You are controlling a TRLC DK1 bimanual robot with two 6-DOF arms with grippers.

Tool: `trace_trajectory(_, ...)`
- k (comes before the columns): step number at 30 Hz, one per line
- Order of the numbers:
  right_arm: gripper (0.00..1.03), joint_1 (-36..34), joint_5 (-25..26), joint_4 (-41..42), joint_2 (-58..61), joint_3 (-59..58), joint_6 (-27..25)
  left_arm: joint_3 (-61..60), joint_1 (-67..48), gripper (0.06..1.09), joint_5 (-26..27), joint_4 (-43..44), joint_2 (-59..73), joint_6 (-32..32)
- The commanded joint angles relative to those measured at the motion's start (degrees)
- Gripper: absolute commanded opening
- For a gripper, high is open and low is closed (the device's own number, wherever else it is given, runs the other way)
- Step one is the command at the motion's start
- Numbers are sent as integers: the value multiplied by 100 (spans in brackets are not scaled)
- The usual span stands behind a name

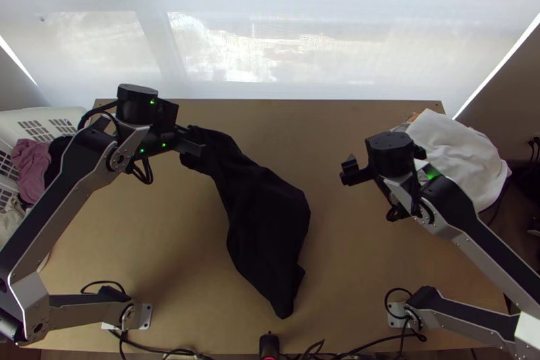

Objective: Fold the t-shirt

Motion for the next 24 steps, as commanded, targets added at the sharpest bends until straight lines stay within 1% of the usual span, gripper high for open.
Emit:
trace_trajectory(1, 98, 620, 187, 47, 1050, 642, 110, 581, 205, 9, -135, 45, 50, 18)
trace_trajectory(4, 98, 734, 425, 47, 1507, 1020, 145, 827, 223, 9, -188, 45, 138, 18)
trace_trajectory(7, 98, 814, 398, 47, 1753, 1327, 154, 1056, 223, 9, -267, 45, 217, 18)
trace_trajectory(8, 98, 866, 152, 187, 1718, 1327, 171, 1108, 223, 9, -276, 45, 235, 27)
trace_trajectory(9, 98, 875, -287, 504, 1639, 1266, 136, 1179, 223, 9, -284, 28, 261, 27)
trace_trajectory(10, 98, 875, -613, 776, 1586, 1239, 119, 1223, 231, 9, -284, 19, 287, 27)
trace_trajectory(11, 98, 893, -753, 943, 1595, 1274, 101, 1258, 223, 9, -284, 1, 296, 27)
trace_trajectory(17, 98, 1367, -762, 1049, 2122, 1714, 48, 1372, 223, 9, -284, -87, 323, 18)
trace_trajectory(24, 98, 1903, -850, 1066, 2782, 1415, 83, 1513, 214, 9, -284, -227, 375, 27)
